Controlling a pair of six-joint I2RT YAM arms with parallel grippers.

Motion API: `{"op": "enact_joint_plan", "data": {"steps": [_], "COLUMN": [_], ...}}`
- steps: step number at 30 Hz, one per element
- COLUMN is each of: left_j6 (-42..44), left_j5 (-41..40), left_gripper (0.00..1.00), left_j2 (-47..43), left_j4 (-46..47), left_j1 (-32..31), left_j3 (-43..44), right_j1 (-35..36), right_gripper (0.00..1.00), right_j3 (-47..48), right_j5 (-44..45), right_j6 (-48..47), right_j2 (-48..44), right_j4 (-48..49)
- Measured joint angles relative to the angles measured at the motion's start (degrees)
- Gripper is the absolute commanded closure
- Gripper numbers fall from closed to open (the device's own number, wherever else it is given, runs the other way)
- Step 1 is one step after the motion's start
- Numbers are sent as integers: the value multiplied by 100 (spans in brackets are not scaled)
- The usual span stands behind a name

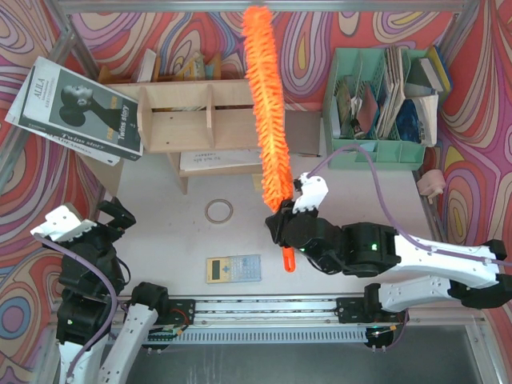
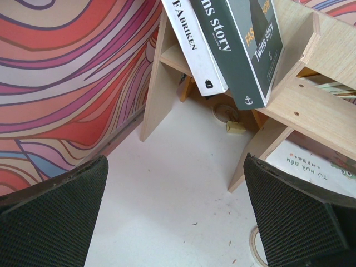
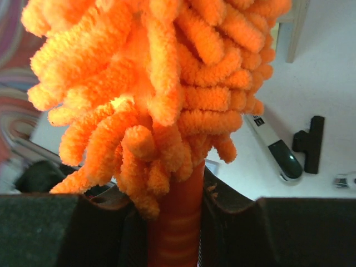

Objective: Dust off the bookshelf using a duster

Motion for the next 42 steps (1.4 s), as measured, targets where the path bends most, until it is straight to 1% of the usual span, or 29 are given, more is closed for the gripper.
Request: {"op": "enact_joint_plan", "data": {"steps": [3, 6, 11, 16, 23, 27, 31, 42], "left_j6": [0, 0, 0, 0, 0, 0, 0, -66], "left_j5": [0, 0, -2, -2, -48, -127, -225, -619], "left_gripper": [1, 2, 2, 1, 1, 2, 2, 2], "left_j2": [31, 85, 155, 234, 319, 319, 295, 57], "left_j4": [0, 0, 0, -2, -7, -11, -37, -52], "left_j1": [0, 0, 0, 0, 0, 0, 0, 0], "left_j3": [0, 0, 0, 0, 0, 0, 0, 0], "right_j1": [0, 2, 2, 2, 2, 2, 2, -7], "right_gripper": [100, 100, 100, 100, 100, 100, 100, 100], "right_j3": [-271, -636, -1368, -1641, -2004, -2286, -2374, -2459], "right_j5": [-234, -627, -1427, -2146, -2839, -3012, -3145, -3510], "right_j6": [-494, -1113, -2133, -2787, -2966, -2966, -2988, -3206], "right_j2": [55, 28, -413, -658, -498, -463, -387, 496], "right_j4": [109, 428, 984, 1207, 1235, 1211, 1233, 1499]}}
